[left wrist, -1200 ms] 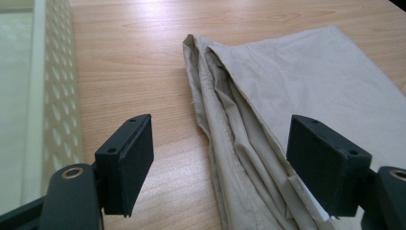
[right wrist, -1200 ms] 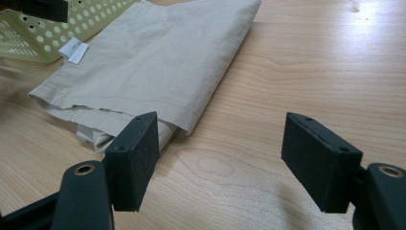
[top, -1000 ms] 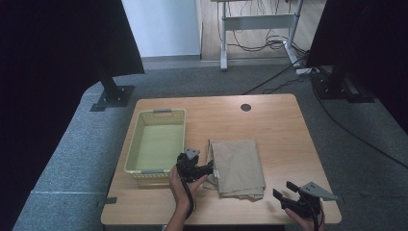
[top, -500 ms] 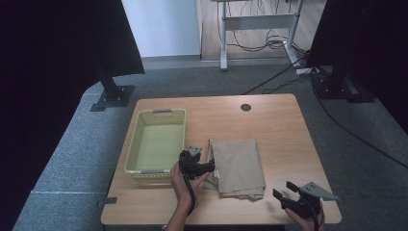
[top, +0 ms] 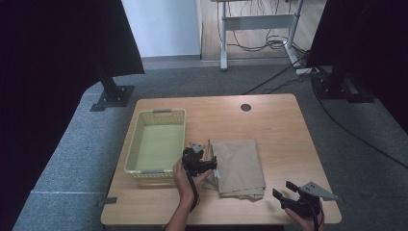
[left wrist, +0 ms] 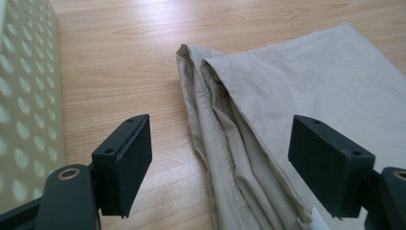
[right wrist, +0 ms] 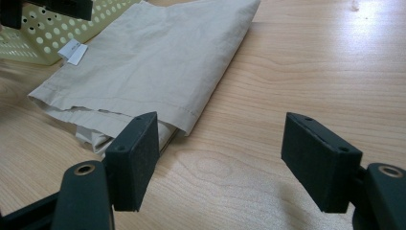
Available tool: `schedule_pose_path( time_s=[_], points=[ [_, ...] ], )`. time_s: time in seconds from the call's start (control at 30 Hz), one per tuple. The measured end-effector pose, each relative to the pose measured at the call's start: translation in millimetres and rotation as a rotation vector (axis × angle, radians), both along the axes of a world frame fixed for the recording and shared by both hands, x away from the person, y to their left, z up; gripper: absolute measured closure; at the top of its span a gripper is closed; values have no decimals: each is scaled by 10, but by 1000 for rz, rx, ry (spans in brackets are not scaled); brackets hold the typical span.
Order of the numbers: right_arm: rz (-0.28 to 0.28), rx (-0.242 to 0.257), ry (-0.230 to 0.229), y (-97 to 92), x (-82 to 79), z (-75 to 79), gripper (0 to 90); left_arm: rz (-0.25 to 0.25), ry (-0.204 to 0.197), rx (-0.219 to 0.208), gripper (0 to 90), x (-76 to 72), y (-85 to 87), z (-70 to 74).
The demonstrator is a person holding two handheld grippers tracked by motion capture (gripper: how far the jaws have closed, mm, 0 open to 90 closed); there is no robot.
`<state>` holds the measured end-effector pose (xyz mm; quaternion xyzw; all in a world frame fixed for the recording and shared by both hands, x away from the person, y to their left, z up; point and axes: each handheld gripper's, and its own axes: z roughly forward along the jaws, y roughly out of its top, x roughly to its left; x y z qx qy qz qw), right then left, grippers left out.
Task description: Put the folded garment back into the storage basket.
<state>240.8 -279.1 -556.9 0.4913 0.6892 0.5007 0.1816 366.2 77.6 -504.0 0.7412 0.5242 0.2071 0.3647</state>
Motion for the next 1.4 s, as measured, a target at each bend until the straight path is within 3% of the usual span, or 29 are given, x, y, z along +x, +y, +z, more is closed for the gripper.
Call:
schedule_pose_path(
  time_s=[0.93, 1.4],
  points=[
    [3, 1, 3, 3, 10, -8, 291, -4, 3, 13, 228, 142, -117, -17],
    [7, 12, -7, -5, 4, 0, 291, -3, -1, 12, 228, 307, -173, -4]
  ],
)
